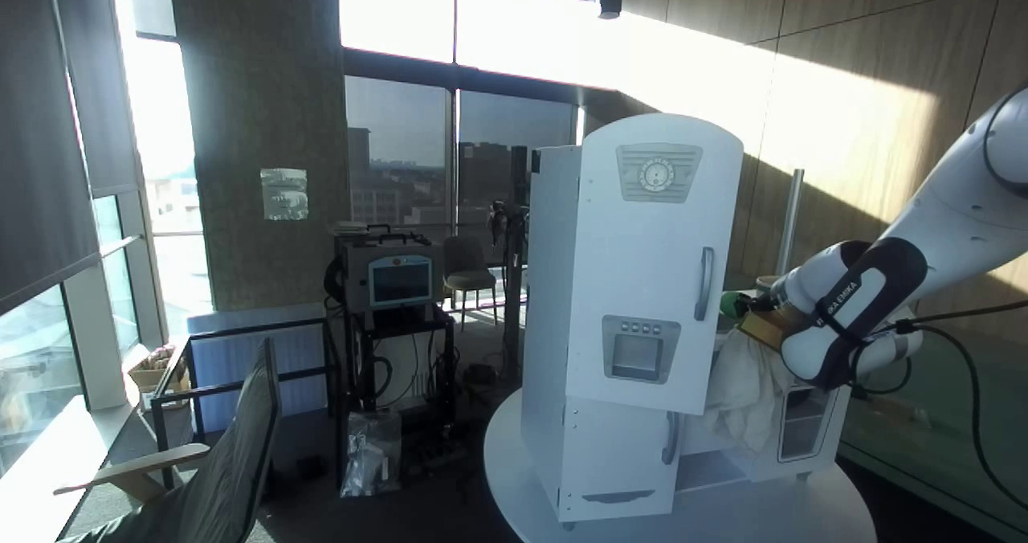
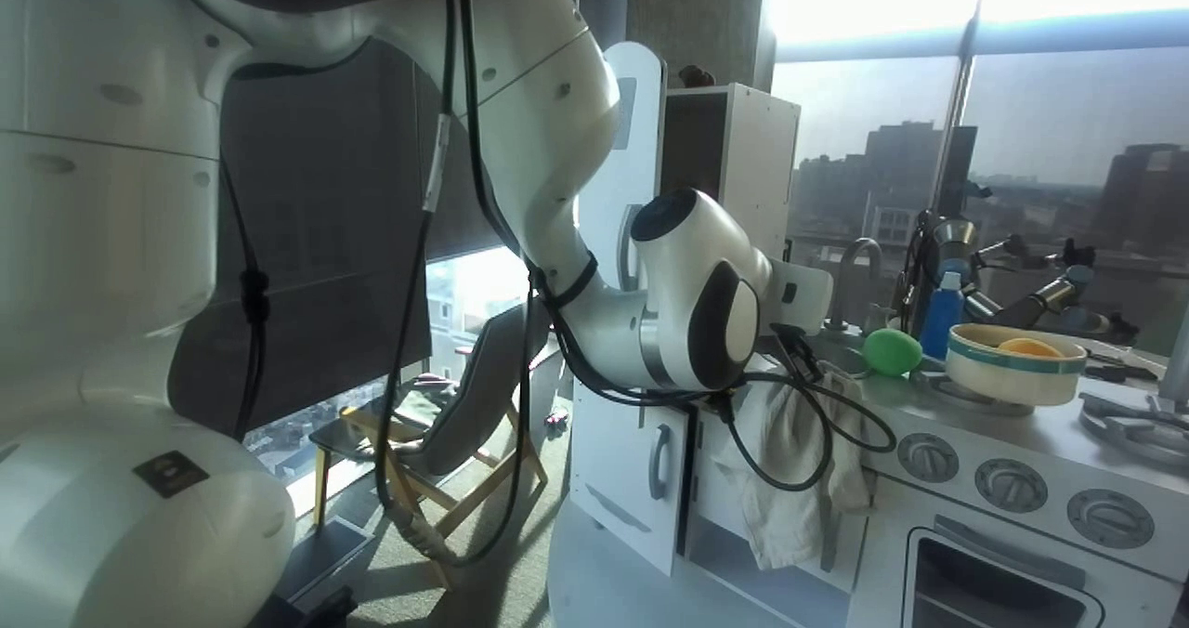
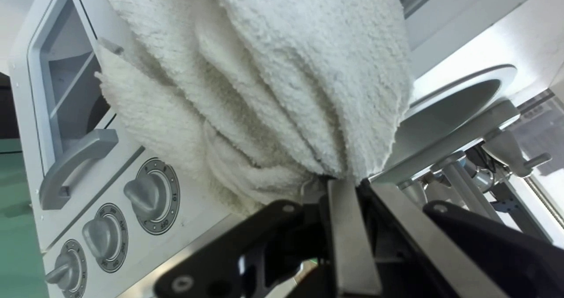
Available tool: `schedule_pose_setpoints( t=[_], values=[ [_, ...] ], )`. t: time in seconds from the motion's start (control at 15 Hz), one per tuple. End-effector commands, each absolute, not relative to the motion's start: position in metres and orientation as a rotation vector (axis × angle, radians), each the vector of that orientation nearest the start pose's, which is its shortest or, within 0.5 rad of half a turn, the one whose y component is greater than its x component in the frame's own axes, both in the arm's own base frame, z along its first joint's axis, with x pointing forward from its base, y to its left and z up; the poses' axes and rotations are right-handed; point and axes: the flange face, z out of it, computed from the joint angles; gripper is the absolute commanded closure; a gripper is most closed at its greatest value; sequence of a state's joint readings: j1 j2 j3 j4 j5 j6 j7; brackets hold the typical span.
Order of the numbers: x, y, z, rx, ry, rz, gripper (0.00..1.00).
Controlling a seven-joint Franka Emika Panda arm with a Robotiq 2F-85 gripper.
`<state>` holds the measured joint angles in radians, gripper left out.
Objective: Use the white towel to wipe the stove
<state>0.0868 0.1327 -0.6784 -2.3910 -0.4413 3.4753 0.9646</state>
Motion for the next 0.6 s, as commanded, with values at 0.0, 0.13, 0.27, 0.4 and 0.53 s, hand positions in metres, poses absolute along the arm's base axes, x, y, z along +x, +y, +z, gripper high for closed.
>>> schedule_pose_setpoints(
  t=[0.0,0.13,0.27,0.4,0.53],
  values=[
    [0.484,-0.26,0.398,-2.364,1.371,-1.436,0.96],
    [0.48,-0.266,0.417,-2.331,1.362,-1.48,0.96],
    [0.473,-0.272,0.44,-2.302,1.352,-1.526,0.96],
    [0.466,-0.272,0.468,-2.26,1.316,-1.586,0.96],
    [0.464,-0.271,0.497,-2.222,1.256,-1.665,0.96]
  ],
)
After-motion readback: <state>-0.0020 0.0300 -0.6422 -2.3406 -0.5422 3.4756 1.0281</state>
